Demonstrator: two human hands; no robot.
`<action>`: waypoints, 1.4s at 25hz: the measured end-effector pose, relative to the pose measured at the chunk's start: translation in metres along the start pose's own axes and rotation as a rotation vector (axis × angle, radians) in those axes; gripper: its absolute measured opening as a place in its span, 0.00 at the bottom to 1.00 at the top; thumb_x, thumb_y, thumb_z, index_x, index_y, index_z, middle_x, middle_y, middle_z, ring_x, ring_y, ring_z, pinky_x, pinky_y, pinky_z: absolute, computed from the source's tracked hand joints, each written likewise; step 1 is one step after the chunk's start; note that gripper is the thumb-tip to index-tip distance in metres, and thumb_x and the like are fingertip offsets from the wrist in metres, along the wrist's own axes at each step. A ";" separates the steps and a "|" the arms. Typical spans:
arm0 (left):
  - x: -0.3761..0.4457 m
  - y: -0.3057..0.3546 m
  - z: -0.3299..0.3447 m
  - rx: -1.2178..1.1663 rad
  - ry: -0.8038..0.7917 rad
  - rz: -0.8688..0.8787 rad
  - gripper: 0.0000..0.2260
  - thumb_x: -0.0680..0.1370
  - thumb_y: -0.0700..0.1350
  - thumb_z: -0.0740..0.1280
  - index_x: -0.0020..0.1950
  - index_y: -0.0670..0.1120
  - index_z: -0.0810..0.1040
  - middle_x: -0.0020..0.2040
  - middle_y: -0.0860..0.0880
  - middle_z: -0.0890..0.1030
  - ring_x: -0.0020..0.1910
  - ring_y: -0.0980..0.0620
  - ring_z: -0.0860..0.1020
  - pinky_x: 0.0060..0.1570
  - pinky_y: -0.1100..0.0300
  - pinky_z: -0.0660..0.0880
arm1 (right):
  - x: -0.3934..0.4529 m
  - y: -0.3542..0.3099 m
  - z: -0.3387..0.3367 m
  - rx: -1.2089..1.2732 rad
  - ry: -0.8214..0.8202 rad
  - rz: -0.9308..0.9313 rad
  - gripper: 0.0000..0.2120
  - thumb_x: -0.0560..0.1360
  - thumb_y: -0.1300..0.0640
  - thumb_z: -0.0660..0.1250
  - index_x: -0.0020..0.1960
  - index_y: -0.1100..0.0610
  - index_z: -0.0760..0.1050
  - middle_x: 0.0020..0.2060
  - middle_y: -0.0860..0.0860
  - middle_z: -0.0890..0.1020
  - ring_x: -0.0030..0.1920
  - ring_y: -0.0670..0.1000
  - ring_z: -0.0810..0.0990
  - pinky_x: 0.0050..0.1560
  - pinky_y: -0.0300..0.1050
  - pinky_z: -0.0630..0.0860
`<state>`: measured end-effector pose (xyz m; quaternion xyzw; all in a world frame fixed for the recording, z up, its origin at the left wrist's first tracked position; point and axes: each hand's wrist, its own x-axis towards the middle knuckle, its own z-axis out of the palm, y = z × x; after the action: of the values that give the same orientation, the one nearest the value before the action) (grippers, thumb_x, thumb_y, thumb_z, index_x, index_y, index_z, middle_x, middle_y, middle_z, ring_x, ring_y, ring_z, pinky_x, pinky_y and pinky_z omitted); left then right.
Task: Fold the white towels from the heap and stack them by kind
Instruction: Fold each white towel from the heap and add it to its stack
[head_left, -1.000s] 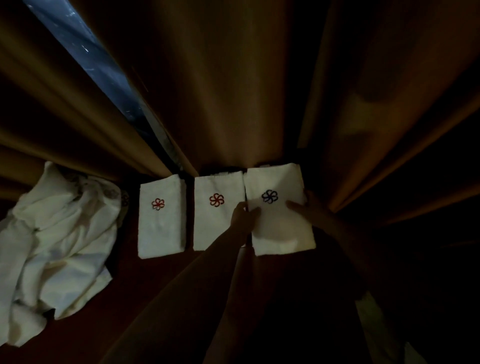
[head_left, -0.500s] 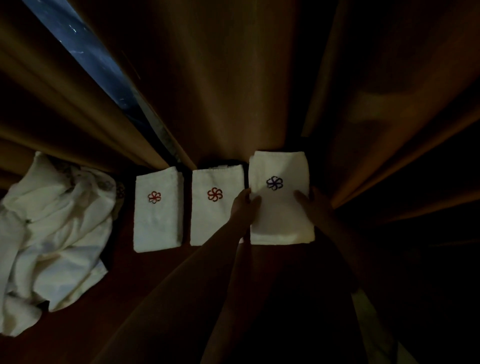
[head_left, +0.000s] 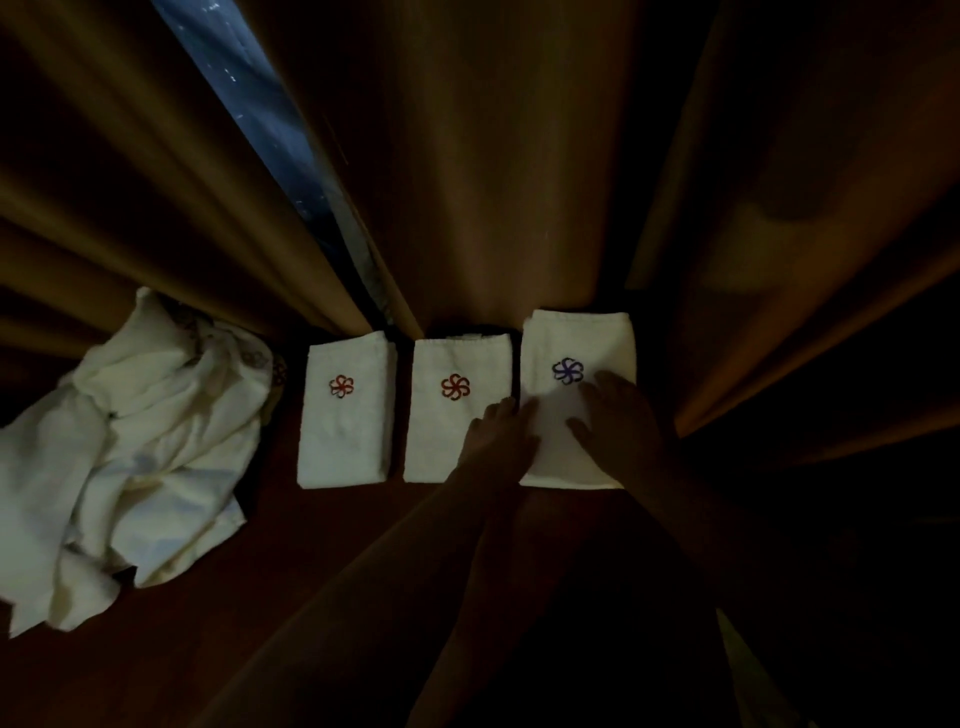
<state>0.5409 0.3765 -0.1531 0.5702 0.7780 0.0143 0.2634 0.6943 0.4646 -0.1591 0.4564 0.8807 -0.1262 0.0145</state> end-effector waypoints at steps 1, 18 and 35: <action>-0.008 -0.005 -0.001 0.053 0.009 -0.022 0.27 0.81 0.54 0.59 0.78 0.49 0.56 0.75 0.42 0.60 0.72 0.42 0.62 0.68 0.46 0.63 | -0.002 -0.006 -0.002 -0.050 -0.031 -0.038 0.26 0.75 0.47 0.68 0.67 0.61 0.72 0.67 0.62 0.71 0.69 0.62 0.68 0.69 0.58 0.63; -0.277 -0.228 -0.067 -0.160 0.430 -0.294 0.22 0.78 0.53 0.64 0.70 0.46 0.69 0.63 0.43 0.70 0.60 0.42 0.73 0.56 0.48 0.73 | -0.085 -0.336 -0.020 -0.026 -0.039 -0.460 0.19 0.77 0.47 0.61 0.64 0.55 0.72 0.71 0.56 0.63 0.70 0.56 0.62 0.67 0.48 0.62; -0.451 -0.425 -0.087 -0.323 0.535 -0.531 0.20 0.80 0.54 0.61 0.70 0.48 0.69 0.64 0.47 0.70 0.63 0.46 0.72 0.53 0.52 0.72 | -0.130 -0.580 0.023 -0.008 -0.182 -0.597 0.20 0.78 0.46 0.62 0.65 0.54 0.72 0.72 0.55 0.63 0.71 0.54 0.60 0.68 0.49 0.64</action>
<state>0.2247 -0.1513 -0.0376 0.2768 0.9270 0.2155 0.1325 0.2998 0.0351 -0.0422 0.1644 0.9714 -0.1617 0.0573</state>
